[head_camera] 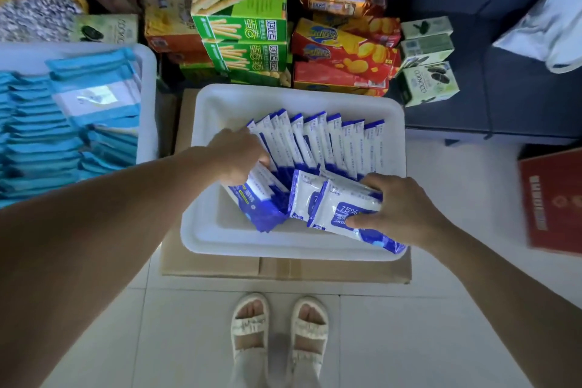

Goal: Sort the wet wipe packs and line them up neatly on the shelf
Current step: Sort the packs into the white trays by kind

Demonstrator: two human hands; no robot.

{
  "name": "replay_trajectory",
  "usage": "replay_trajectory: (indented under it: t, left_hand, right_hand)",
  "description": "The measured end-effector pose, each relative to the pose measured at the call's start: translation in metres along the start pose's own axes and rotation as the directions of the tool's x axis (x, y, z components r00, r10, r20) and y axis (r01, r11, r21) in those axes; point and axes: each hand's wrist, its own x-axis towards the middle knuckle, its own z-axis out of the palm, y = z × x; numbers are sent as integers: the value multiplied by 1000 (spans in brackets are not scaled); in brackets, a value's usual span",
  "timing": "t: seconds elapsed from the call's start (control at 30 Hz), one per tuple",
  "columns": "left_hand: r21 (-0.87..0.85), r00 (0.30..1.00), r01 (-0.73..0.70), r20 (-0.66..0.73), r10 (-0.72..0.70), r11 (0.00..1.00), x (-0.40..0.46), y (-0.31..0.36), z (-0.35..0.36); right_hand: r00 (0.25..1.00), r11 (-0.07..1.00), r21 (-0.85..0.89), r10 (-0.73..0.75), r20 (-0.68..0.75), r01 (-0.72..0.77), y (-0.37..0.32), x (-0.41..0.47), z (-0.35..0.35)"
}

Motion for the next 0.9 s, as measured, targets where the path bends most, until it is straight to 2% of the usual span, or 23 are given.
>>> replay_trajectory:
  t: [0.1, 0.2, 0.27, 0.33, 0.47, 0.53, 0.6, 0.67, 0.73, 0.9]
  left_hand:
    - [81, 994, 15, -112, -6, 997, -3, 1, 13]
    - [7, 962, 119, -249, -114, 993, -13, -6, 30]
    - [16, 945, 151, -295, -140, 988, -18, -7, 35]
    - [84, 930, 121, -358, -84, 989, -22, -4, 39]
    - [178, 877, -96, -450, 168, 979, -23, 2, 51]
    - [96, 886, -120, -439, 151, 988, -22, 3, 45]
    - [54, 899, -100, -423, 113, 994, -21, 4, 40]
    - [48, 902, -90, -419, 102, 995, -23, 7, 38]
    - [54, 913, -78, -398, 93, 995, -26, 9, 36]
    - [53, 956, -36, -290, 50, 998, -31, 10, 24]
  right_hand:
    - [997, 998, -24, -50, 57, 51, -4, 3, 5]
    - [995, 996, -52, -66, 75, 70, -6, 5, 7]
    - [993, 995, -57, -70, 95, 76, -5, 9, 12]
    - [992, 986, -126, -97, 79, 106, -2, 15, 18]
    - [990, 922, -364, -142, 3, 134, 3, 23, 32]
    - [972, 819, -554, -223, -70, 148, 4, 22, 41]
    - [963, 791, -606, -223, -152, 87, 2, 19, 46]
    - [979, 815, -575, -165, -120, 67, 2, 13, 52]
    - [979, 865, -499, -145, -147, 53, 3, 7, 54]
    - [932, 848, -500, -306, -197, 173, 2, 5, 53]
